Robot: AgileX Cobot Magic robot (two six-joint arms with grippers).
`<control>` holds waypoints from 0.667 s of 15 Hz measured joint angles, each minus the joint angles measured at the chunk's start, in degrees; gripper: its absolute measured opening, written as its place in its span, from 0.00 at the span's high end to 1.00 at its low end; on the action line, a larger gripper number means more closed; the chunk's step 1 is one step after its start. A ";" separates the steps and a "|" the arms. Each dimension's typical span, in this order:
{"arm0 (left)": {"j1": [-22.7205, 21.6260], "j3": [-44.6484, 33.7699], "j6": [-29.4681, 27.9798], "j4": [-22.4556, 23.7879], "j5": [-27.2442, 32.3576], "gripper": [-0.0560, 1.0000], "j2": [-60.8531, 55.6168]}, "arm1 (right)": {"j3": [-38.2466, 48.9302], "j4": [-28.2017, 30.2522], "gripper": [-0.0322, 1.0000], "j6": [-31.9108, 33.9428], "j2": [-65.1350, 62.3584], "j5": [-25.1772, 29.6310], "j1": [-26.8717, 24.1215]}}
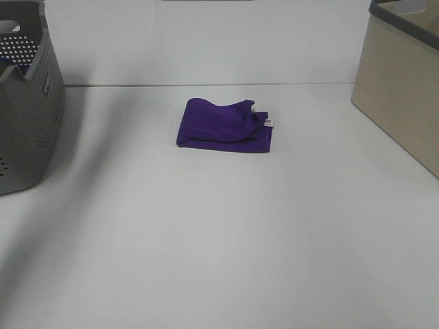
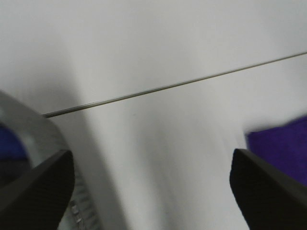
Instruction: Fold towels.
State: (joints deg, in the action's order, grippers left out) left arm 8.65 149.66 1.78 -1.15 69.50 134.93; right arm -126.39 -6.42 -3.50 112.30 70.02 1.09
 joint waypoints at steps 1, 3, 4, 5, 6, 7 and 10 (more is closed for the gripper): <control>-1.83 -2.92 -0.11 0.29 0.00 0.16 -3.04 | 2.98 3.04 0.14 0.40 -2.64 -0.06 0.00; -4.76 -12.55 -0.11 0.29 0.00 0.16 -12.55 | 11.97 5.56 0.13 2.35 -9.45 -0.11 0.00; -6.13 -19.54 0.40 0.29 -0.06 0.16 -18.16 | 18.45 6.42 0.13 2.86 -14.27 -0.11 0.00; -7.28 -26.47 1.20 0.29 -0.06 0.16 -24.24 | 24.69 7.05 0.13 3.04 -19.08 -0.11 0.00; -8.14 -33.75 2.12 0.34 -0.06 0.15 -31.23 | 31.46 6.99 0.13 3.50 -24.98 -0.11 0.00; -9.00 -41.08 2.29 0.74 -0.06 0.15 -37.64 | 37.41 7.22 0.13 3.50 -30.77 -0.11 0.00; -10.43 -61.71 2.29 1.89 -2.23 0.15 -54.89 | 52.65 9.57 0.13 3.50 -45.89 0.00 0.00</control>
State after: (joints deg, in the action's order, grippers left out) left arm -1.78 87.95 4.07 0.74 67.27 80.04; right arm -73.74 3.15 0.00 66.41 70.02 1.09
